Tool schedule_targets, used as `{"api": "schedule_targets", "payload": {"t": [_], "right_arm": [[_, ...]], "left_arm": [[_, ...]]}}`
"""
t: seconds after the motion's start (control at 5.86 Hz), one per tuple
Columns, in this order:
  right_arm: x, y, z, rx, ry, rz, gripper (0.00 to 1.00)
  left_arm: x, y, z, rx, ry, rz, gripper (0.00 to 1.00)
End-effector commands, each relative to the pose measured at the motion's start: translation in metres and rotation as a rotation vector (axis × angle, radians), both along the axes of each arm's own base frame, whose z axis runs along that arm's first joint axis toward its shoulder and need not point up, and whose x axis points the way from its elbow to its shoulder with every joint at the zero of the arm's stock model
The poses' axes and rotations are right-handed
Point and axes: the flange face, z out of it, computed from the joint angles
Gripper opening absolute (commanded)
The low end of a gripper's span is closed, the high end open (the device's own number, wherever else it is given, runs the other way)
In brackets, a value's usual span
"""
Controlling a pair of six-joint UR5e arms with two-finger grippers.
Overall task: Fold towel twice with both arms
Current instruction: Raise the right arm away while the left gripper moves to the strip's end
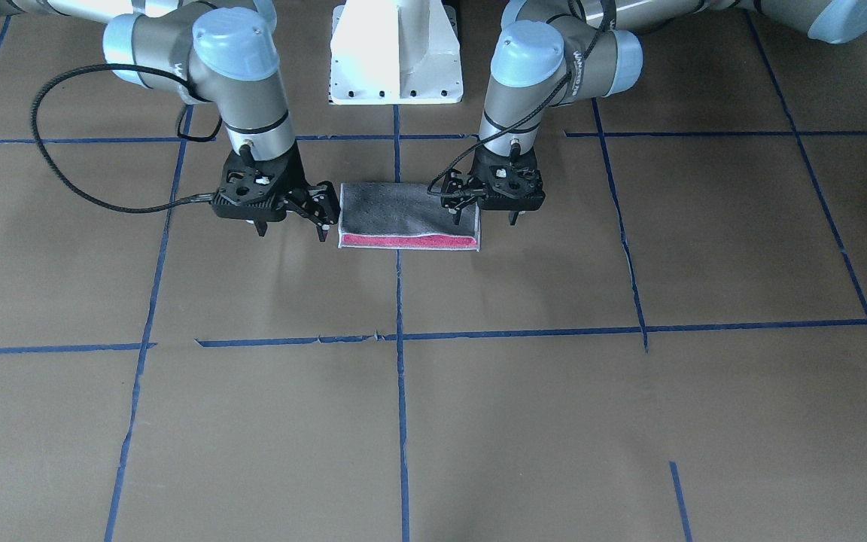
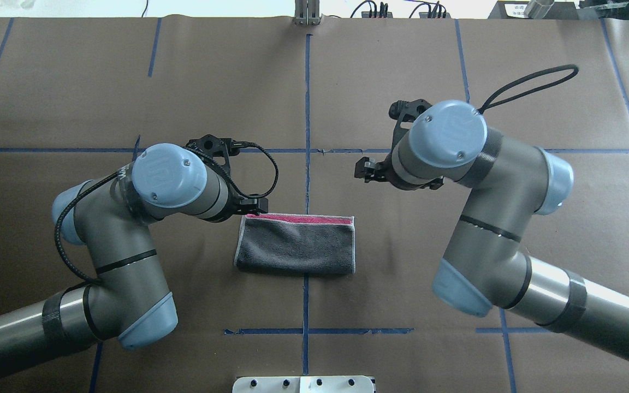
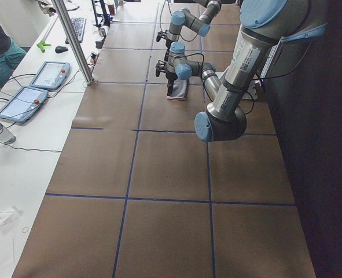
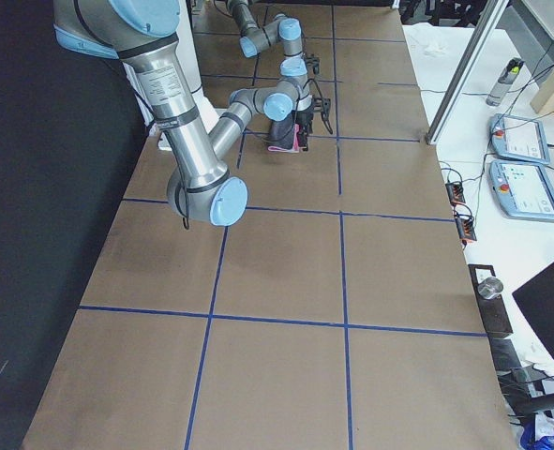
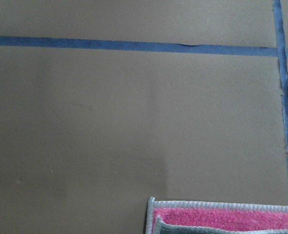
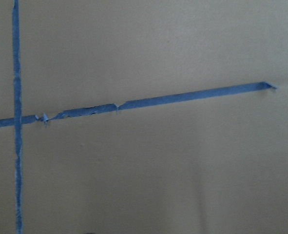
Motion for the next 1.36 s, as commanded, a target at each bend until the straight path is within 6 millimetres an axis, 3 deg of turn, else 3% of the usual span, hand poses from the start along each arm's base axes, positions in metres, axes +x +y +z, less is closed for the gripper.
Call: {"api": "schedule_targets", "payload": {"t": [0.0, 0.17, 0.34, 0.51, 1.19], "right_arm": [[0.097, -0.046, 0.043, 0.057, 0.011, -0.143, 1.00], [0.130, -0.058, 0.066, 0.071, 0.025, -0.167, 1.00], [0.133, -0.058, 0.067, 0.071, 0.026, -0.164, 1.00], [0.133, -0.058, 0.068, 0.073, 0.029, -0.163, 1.00], [0.133, -0.058, 0.070, 0.073, 0.032, -0.161, 1.00]], "left_arm": [[-0.001, 0.024, 0.027, -0.045, 0.081, -0.024, 0.98], [0.015, 0.048, 0.025, -0.135, 0.122, -0.056, 0.74], [0.020, 0.055, 0.025, -0.162, 0.131, -0.079, 0.59], [0.029, 0.067, 0.026, -0.160, 0.131, -0.069, 0.57], [0.038, 0.078, 0.032, -0.169, 0.117, -0.053, 0.57]]}}
